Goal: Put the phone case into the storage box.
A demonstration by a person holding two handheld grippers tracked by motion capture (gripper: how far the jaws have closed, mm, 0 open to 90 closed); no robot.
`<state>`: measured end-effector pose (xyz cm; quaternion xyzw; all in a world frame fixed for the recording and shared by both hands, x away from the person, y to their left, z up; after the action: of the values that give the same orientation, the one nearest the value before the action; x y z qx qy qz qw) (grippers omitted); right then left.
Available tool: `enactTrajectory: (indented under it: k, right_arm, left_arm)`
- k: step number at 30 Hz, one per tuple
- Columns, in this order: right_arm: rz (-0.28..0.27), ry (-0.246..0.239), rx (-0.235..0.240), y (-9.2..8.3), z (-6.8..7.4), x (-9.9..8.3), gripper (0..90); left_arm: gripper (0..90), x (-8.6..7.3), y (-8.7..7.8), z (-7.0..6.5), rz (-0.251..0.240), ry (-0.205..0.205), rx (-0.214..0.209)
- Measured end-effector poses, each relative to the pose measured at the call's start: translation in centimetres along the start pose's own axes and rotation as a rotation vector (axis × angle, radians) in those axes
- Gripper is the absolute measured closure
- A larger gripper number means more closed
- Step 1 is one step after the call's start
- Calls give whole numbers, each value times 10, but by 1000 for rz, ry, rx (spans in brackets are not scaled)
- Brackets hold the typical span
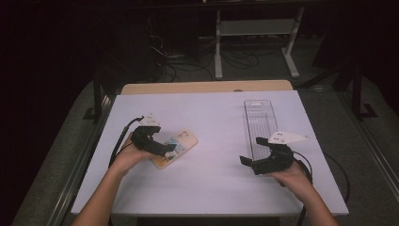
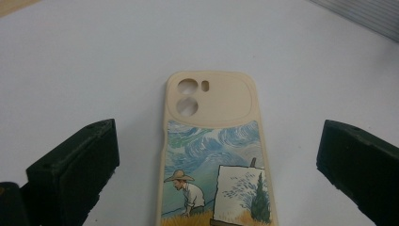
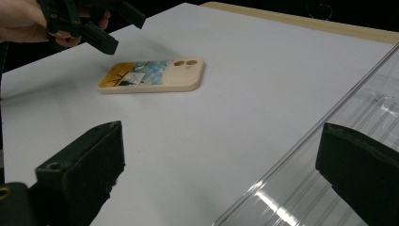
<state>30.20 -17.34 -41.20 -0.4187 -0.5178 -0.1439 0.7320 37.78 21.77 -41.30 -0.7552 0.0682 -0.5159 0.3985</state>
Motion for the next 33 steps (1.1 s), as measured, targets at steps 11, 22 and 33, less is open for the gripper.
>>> enactTrajectory:
  k: [11,22,33]
  right_arm:
    - [1,-2,0,0,0,0,14]
    - [5,-3,-2,0,1,0,14]
    - [4,-3,-3,0,1,0,14]
  left_arm:
    - [0,-8,12,1,32,-4,2]
    - [0,-16,27,1,63,-8,15]
    - [0,-22,34,4,97,7,30]
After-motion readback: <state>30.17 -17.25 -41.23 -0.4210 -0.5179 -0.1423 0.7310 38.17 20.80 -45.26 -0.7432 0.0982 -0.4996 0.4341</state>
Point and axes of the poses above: each handheld gripper's, and its own axes: y roughly forward along the jaws, x roughly out of its top, z roughly to its left, the point moved 2 cm from there along y, roughly forward along the jaws, and after that the axes turned 9 degrees about -x, right-handed, at the moved point
